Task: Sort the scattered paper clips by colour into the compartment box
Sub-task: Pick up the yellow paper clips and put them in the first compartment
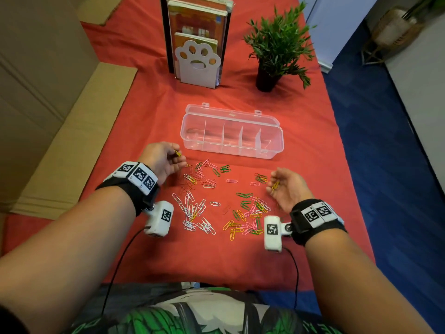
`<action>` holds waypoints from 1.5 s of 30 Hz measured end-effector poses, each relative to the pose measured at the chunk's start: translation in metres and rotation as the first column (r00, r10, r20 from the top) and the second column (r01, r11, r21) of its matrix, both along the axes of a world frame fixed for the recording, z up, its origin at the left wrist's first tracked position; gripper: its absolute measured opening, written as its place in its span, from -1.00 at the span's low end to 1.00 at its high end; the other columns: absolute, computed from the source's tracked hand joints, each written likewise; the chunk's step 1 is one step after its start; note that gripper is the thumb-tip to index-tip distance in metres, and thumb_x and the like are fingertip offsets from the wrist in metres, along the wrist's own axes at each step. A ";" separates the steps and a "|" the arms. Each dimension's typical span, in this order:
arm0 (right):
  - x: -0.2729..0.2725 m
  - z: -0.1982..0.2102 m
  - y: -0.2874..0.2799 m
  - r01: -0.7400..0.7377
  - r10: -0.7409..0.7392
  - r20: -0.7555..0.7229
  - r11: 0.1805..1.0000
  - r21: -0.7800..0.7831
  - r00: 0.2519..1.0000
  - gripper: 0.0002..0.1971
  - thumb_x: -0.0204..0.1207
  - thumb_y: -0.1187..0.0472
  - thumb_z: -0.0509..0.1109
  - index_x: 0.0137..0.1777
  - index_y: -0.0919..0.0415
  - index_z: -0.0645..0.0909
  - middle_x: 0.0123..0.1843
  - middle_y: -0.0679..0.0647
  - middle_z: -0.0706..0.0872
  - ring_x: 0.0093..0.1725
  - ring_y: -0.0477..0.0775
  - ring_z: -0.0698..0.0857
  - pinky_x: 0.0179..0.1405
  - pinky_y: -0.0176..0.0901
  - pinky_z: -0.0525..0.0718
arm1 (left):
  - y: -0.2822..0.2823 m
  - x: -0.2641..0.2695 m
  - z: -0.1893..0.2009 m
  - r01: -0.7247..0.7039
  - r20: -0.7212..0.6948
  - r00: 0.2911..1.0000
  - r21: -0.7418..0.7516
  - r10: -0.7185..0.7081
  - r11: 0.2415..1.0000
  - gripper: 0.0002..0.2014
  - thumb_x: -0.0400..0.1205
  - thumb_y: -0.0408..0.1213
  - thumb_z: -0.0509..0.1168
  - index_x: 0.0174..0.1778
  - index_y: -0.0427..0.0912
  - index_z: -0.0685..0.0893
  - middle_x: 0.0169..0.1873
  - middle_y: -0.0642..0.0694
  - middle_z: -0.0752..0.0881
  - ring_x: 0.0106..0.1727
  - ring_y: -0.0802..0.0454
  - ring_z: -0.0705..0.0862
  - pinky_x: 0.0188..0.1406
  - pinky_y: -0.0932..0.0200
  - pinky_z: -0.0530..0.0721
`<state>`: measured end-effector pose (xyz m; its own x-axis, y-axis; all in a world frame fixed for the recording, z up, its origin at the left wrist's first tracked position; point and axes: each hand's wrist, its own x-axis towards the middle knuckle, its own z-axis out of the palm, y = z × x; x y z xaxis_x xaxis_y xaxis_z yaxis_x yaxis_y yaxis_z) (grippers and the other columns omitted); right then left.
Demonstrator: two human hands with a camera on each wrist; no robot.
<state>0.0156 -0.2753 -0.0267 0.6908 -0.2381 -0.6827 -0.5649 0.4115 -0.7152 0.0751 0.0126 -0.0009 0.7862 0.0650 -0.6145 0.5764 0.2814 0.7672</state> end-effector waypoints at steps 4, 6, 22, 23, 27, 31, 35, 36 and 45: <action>0.007 -0.011 -0.010 -0.425 0.353 -0.254 0.588 -0.688 0.901 -0.84 0.49 0.29 0.29 -0.30 0.14 0.61 -0.29 0.05 0.66 -0.33 0.05 0.61 -0.36 -0.20 0.51 | 0.003 0.007 0.005 -0.050 -0.014 0.999 -0.043 0.049 0.998 -0.71 0.52 -0.57 -0.13 -0.35 -0.24 0.43 -0.38 -0.15 0.45 -0.37 -0.04 0.52 -0.50 0.19 0.76; 0.003 -0.013 -0.006 -0.528 0.456 -0.383 0.250 -0.811 0.803 -0.85 0.49 0.29 0.28 -0.18 0.21 0.70 -0.15 0.19 0.73 -0.12 0.20 0.70 -0.11 -0.13 0.58 | 0.003 0.008 0.006 -0.055 -0.003 0.998 -0.064 0.055 0.996 -0.71 0.49 -0.58 -0.16 -0.39 -0.25 0.41 -0.39 -0.17 0.46 -0.36 -0.06 0.54 -0.48 0.17 0.77; 0.009 -0.018 0.016 -0.437 0.581 -0.421 -0.121 -0.891 0.697 -0.82 0.47 0.38 0.27 0.05 0.38 0.53 0.11 0.30 0.55 0.12 0.34 0.59 0.06 0.03 0.56 | 0.008 -0.002 -0.024 0.215 -0.013 0.805 0.938 -0.593 0.271 -0.80 0.57 -0.24 0.32 0.05 -0.15 0.77 -0.07 -0.20 0.63 0.04 -0.15 0.63 0.03 0.14 0.51; 0.008 -0.017 0.018 -0.450 0.577 -0.451 -0.156 -0.879 0.681 -0.80 0.47 0.40 0.24 0.08 0.39 0.52 0.13 0.30 0.55 0.13 0.34 0.59 0.08 0.04 0.56 | 0.007 -0.003 -0.027 0.213 -0.034 0.774 0.955 -0.632 0.209 -0.78 0.56 -0.24 0.33 0.09 -0.14 0.77 -0.01 -0.23 0.61 0.08 -0.18 0.62 0.06 0.13 0.52; 0.006 -0.014 0.020 -0.474 0.564 -0.477 -0.166 -0.865 0.674 -0.77 0.44 0.47 0.18 0.08 0.42 0.51 0.10 0.32 0.58 0.11 0.33 0.62 0.06 0.02 0.57 | 0.003 -0.005 -0.032 0.256 -0.152 0.699 0.966 -0.699 0.046 -0.77 0.56 -0.26 0.34 0.11 -0.17 0.74 0.05 -0.22 0.59 0.12 -0.19 0.61 0.10 0.05 0.57; 0.006 -0.006 0.016 -0.466 0.484 -0.285 0.310 -0.829 0.827 -0.82 0.50 0.41 0.15 -0.02 0.21 0.53 -0.12 0.16 0.62 -0.15 0.13 0.57 -0.14 -0.23 0.47 | 0.000 -0.004 -0.030 0.267 -0.153 0.683 0.962 -0.714 0.049 -0.82 0.56 -0.31 0.31 0.03 -0.23 0.72 0.05 -0.25 0.60 0.11 -0.23 0.61 0.04 0.03 0.56; -0.007 -0.001 0.015 -0.381 0.388 -0.102 0.762 -0.524 0.916 -0.65 0.53 0.48 0.06 -0.07 0.06 0.59 -0.32 0.00 0.55 -0.47 -0.08 0.42 -0.62 -0.39 0.41 | 0.001 -0.003 -0.032 0.257 -0.012 0.773 0.920 -0.634 0.297 -0.88 0.57 -0.33 0.30 -0.02 -0.21 0.67 -0.12 -0.18 0.68 -0.07 -0.13 0.63 -0.07 0.14 0.51; -0.013 0.001 0.015 -0.336 0.340 -0.066 0.848 -0.409 0.938 -0.64 0.53 0.51 0.03 -0.14 0.12 0.59 -0.36 0.01 0.49 -0.48 -0.08 0.39 -0.65 -0.39 0.40 | 0.001 -0.004 -0.031 0.287 0.007 0.799 0.874 -0.601 0.392 -0.87 0.58 -0.33 0.29 0.01 -0.18 0.66 -0.21 -0.12 0.65 -0.16 -0.06 0.60 -0.15 0.19 0.49; -0.055 0.002 0.013 -0.499 0.472 -0.174 0.757 -0.422 0.864 -0.80 0.53 0.34 0.28 -0.30 0.11 0.57 -0.34 -0.06 0.57 -0.42 -0.15 0.44 -0.46 -0.33 0.39 | -0.003 -0.029 -0.006 0.161 -0.143 0.970 -0.230 -0.197 0.960 -0.75 0.54 -0.36 -0.02 -0.27 -0.25 0.57 -0.41 -0.14 0.61 -0.46 0.02 0.63 -0.49 0.25 0.71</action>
